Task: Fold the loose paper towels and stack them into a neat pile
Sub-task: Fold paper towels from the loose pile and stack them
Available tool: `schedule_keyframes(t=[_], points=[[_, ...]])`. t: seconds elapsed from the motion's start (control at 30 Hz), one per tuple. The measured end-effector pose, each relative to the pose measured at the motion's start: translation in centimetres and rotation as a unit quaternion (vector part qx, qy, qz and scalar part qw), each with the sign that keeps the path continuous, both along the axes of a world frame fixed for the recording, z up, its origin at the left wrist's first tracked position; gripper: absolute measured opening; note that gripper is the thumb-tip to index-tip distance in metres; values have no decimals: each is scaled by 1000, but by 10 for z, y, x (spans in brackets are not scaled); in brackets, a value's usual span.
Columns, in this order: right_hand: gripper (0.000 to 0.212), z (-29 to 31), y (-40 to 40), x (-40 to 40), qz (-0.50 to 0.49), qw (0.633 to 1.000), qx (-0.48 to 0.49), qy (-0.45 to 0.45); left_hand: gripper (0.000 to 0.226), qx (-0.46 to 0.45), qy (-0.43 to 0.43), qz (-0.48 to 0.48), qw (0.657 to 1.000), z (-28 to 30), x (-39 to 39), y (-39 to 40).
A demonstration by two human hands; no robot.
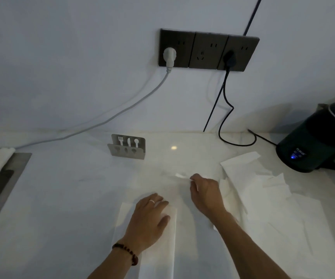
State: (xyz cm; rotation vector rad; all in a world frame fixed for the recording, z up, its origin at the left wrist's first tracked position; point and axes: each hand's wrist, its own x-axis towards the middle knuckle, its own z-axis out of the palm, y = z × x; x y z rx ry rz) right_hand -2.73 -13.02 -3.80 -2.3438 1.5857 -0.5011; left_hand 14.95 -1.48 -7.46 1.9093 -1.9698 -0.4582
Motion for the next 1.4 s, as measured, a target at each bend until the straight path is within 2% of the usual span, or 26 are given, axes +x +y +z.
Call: schedule_keyframes(t=[0.03,0.07,0.13,0.17,0.23,0.27,0.33,0.4,0.47,0.57,0.63,0.7,0.77,0.87,1.0,1.23,1.4], points=[[11,11,6,2,-32,994,65,-81,39,-14,54,45,997,5,-1,-1],[16,23,14,2,-62,973,145,-166,35,-23,113,92,989,10,-2,-3],[19,40,33,-1,-94,907,271,-309,25,9,248,164,955,31,-6,-7],[20,44,42,-4,-101,878,307,-354,19,53,328,181,926,43,-9,-8],[20,47,58,-10,-103,839,350,-403,24,129,479,181,849,64,-15,-9],[19,47,65,-11,-107,827,366,-413,28,147,524,178,820,72,-18,-8],[14,48,78,-12,-124,810,383,-426,33,154,560,169,796,86,-22,-2],[14,49,88,-12,-144,816,372,-419,33,157,564,156,795,92,-27,5],[29,50,97,-11,-153,833,354,-396,31,172,557,139,801,96,-32,11],[43,49,108,-6,-164,884,295,-323,26,191,550,135,802,93,-37,18],[35,44,114,-3,-177,924,211,-267,21,192,548,152,800,88,-40,22],[19,39,121,0,-159,959,97,-212,17,185,549,174,796,86,-43,26],[7,35,128,2,-130,972,48,-192,14,169,561,200,785,87,-44,28],[16,37,138,4,-108,958,111,-241,11,153,577,206,776,90,-43,30],[20,54,147,5,-83,914,208,-339,5,122,568,238,778,91,-38,29],[23,58,147,3,-118,851,263,-438,3,113,521,229,814,95,-35,28],[17,53,144,4,-143,794,302,-508,5,120,496,206,835,96,-31,28]])
